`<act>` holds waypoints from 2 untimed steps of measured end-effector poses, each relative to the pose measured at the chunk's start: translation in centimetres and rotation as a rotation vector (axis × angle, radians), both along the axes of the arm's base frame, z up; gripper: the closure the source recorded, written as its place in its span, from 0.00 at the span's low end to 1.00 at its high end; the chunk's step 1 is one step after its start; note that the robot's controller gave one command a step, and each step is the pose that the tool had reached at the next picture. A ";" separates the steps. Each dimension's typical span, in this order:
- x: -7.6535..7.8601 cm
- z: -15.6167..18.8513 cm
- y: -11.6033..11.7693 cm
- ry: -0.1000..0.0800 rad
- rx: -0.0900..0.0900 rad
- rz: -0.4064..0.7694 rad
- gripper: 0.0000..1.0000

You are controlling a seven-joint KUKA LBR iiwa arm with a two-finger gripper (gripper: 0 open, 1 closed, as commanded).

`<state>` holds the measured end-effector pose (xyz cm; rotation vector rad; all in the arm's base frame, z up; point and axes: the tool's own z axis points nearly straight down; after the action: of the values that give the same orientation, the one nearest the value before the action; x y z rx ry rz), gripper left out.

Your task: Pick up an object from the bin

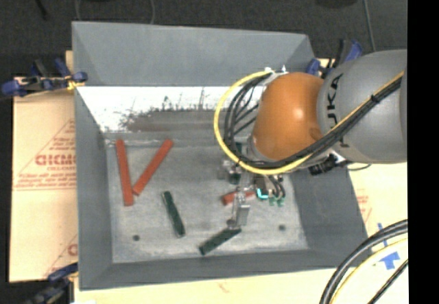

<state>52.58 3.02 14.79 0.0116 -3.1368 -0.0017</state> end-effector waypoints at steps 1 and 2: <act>2.4 -8.1 -4.7 -0.002 -0.003 0.008 0.00; 2.5 -7.7 -4.5 -0.009 -0.002 0.009 1.00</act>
Offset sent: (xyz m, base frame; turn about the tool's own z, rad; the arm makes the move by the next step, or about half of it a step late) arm 0.0236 -0.0435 -0.0779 -0.0137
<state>55.08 -1.49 7.10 0.0263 -3.1457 0.0012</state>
